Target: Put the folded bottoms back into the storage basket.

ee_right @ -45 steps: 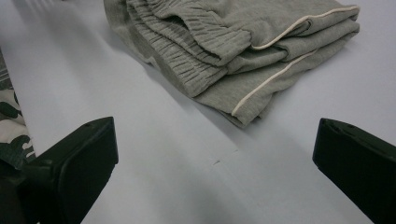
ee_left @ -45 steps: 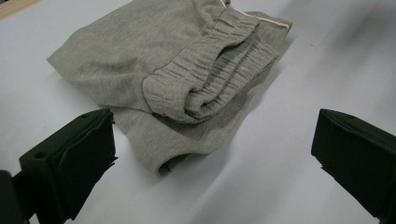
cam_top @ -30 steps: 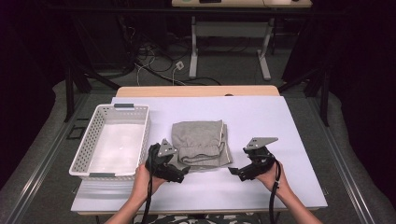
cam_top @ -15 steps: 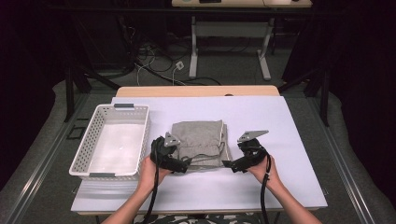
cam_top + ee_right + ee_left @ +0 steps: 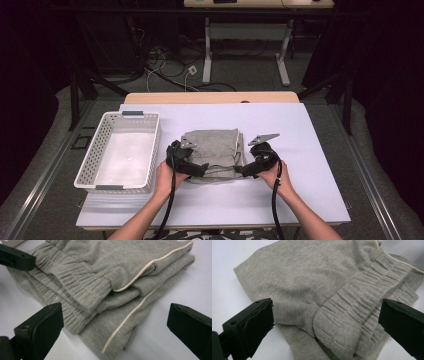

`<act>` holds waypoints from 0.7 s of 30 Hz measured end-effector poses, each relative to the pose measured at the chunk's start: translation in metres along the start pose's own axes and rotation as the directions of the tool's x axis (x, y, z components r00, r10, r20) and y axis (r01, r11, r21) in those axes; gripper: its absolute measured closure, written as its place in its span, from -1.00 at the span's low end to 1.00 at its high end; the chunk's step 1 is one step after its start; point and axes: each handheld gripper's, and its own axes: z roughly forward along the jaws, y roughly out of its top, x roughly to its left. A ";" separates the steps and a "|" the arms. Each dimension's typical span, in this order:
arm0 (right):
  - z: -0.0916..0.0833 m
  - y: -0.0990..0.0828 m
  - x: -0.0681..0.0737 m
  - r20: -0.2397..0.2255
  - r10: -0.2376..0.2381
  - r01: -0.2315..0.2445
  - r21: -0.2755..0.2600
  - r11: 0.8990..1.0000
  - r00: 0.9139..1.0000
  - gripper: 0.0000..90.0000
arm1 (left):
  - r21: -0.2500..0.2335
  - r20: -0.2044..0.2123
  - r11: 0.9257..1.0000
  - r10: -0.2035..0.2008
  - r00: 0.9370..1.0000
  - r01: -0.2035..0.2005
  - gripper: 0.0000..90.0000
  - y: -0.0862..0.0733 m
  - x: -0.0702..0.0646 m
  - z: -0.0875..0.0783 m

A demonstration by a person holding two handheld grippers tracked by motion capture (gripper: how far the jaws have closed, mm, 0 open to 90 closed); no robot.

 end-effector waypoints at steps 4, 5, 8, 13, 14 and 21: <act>0.007 0.005 -0.001 -0.003 0.014 -0.014 0.002 1.000 1.000 -0.98 | 0.011 0.003 1.000 -0.017 1.000 0.017 -1.00 0.001 0.004 0.006; 0.008 0.006 -0.001 -0.003 0.017 -0.017 0.004 1.000 1.000 -0.98 | 0.015 0.005 1.000 -0.024 1.000 0.024 -1.00 0.001 0.004 0.008; 0.013 0.009 -0.002 -0.004 0.024 -0.024 0.005 1.000 1.000 -0.96 | 0.038 -0.011 0.999 -0.026 1.000 0.026 -0.99 0.000 0.007 0.012; 0.021 0.013 -0.004 -0.003 0.044 -0.044 0.005 0.999 0.999 -0.92 | 0.065 -0.010 0.997 -0.036 0.999 0.037 -1.00 -0.003 0.010 0.020; 0.022 0.014 -0.003 0.002 0.044 -0.044 0.010 0.999 0.999 -0.89 | 0.065 -0.010 0.997 -0.041 0.999 0.041 -1.00 -0.003 0.010 0.020; 0.037 0.014 -0.005 0.030 0.060 -0.061 0.040 0.997 0.998 -0.72 | 0.088 0.005 0.994 -0.062 0.998 0.061 -0.99 -0.006 0.011 0.026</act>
